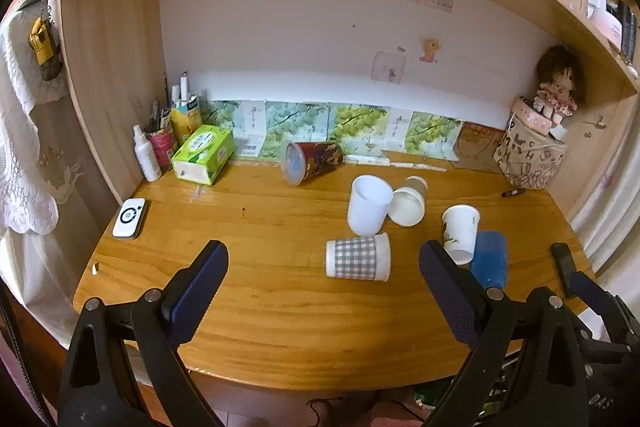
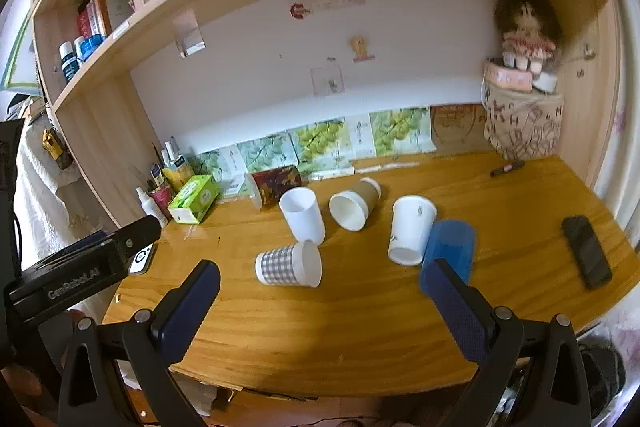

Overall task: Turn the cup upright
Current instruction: 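Reach the left gripper toward the gray-checkered cup lying on its side, then close the left gripper around the checkered cup body and lift it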

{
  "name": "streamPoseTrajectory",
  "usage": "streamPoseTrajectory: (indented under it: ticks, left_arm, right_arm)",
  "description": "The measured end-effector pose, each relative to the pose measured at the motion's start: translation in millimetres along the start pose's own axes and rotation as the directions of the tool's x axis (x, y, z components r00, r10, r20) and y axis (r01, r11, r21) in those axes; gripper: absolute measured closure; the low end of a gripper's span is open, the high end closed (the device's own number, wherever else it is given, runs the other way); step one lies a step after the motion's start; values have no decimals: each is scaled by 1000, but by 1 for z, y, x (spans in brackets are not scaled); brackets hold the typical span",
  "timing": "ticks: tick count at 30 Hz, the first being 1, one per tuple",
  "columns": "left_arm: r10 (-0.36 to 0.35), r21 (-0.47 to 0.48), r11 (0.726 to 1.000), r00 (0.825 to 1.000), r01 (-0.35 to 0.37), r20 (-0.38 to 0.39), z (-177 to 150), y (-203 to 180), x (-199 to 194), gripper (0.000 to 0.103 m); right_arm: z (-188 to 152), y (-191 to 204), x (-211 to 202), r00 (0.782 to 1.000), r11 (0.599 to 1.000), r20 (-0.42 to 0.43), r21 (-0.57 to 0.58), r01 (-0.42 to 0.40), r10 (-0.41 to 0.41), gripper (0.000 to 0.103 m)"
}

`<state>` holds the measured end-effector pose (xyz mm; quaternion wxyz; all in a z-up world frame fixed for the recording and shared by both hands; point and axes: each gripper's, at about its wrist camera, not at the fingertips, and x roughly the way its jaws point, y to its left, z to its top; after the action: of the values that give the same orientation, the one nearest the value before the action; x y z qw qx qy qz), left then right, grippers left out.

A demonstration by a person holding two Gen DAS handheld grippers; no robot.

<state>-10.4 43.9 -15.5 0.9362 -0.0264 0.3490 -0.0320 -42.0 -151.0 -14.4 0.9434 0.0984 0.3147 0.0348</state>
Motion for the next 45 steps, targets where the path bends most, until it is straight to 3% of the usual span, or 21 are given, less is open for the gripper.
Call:
streamPoseTrajectory:
  ticks: [8,13,20,26,30,35,39,45]
  left_arm:
    - [0,-47,999,995,-5,-100,-7,16,15,6]
    - [-22,-41,999,978,14,-209,-12,16,37,6]
    - [-22,47,998,949,39,-314,-7,3,66,6]
    - [12,252,964,941,79,-340,1,-23,90,6]
    - [67,429,899,936,93,-345,0,-43,112,6]
    - [121,600,791,932,117,-341,-5,-65,142,6]
    - [145,729,666,930,161,-338,-12,-83,163,7]
    - [152,827,502,915,254,-374,-23,-106,187,7]
  right_arm:
    - [-7,-2,22,992,998,-126,57,-6,13,0]
    - [-14,-10,33,979,996,-205,91,3,16,0]
    - [-7,-36,65,949,980,-310,197,10,52,0]
    - [9,-52,90,920,963,-378,269,3,103,0]
    - [20,-67,100,916,954,-388,300,16,106,0]
    - [34,-89,114,917,941,-384,337,29,109,0]
    - [43,-100,125,914,936,-392,349,37,110,0]
    - [49,-115,137,906,932,-409,360,49,111,0]
